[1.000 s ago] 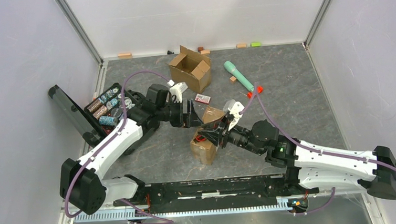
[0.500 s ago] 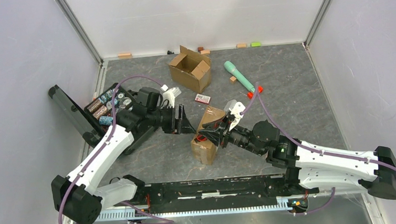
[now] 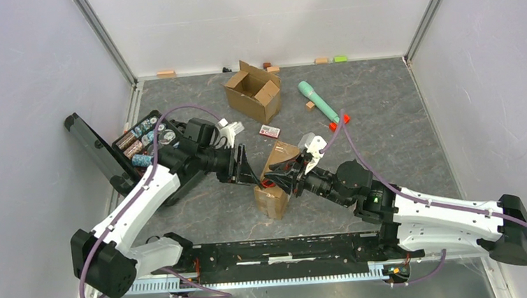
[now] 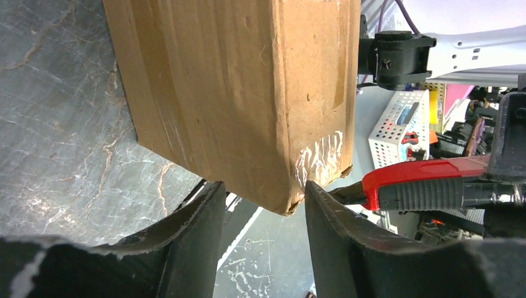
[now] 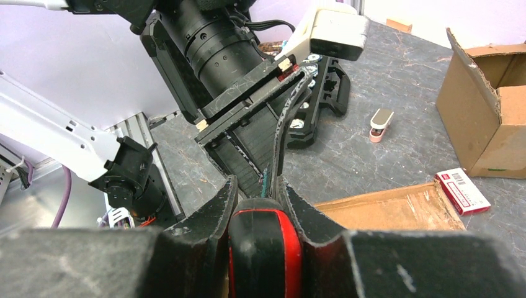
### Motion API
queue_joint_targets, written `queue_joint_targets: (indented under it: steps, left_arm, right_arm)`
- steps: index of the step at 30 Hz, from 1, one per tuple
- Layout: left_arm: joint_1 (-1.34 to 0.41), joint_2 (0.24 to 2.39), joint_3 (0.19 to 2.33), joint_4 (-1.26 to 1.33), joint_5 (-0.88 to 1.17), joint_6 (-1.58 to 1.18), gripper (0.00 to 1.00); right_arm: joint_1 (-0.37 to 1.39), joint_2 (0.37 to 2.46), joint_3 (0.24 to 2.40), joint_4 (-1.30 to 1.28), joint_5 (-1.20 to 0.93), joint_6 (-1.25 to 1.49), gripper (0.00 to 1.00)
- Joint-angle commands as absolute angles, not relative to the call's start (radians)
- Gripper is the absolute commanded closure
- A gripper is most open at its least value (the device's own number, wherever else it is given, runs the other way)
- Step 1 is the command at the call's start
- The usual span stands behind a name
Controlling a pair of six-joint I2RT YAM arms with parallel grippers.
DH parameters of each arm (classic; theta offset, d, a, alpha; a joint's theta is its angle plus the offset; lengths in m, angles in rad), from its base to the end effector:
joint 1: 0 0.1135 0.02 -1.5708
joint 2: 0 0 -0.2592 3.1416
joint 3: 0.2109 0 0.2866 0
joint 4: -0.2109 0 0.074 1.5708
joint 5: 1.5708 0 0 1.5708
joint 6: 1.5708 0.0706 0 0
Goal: Unpack the express box
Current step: Cut the express box at the center of the board.
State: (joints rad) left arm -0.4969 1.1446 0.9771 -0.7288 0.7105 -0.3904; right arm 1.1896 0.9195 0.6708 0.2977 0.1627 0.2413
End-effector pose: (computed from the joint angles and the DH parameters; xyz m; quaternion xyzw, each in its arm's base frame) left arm 0.2231 -0.1734 0.2624 0.1620 0.8774 -0.4296 0.1393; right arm 0.1195 0.2675 0.3158 -0.2614 0.6383 0.4312 0.5816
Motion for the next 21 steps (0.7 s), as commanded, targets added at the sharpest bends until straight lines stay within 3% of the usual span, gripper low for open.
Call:
queue_joint_targets:
  steps: [1, 8, 17, 21]
  left_arm:
    - [-0.496, 1.169, 0.986, -0.736, 0.784, -0.356, 0.46]
    - [-0.502, 1.209, 0.989, -0.703, 0.747, -0.38, 0.52]
    - [-0.505, 1.229, 1.006, -0.765, 0.618, -0.318, 0.89]
    - [-0.504, 1.244, 1.025, -0.795, 0.563, -0.275, 0.96]
  right_arm:
    - [1.193, 0.929, 0.66, 0.299, 0.185, 0.21, 1.0]
    - [1.193, 0.932, 0.657, 0.307, 0.181, 0.212, 1.0]
    - [1.193, 0.928, 0.672, 0.25, 0.165, 0.187, 1.0]
    - [1.193, 0.922, 0.696, 0.195, 0.143, 0.162, 1.0]
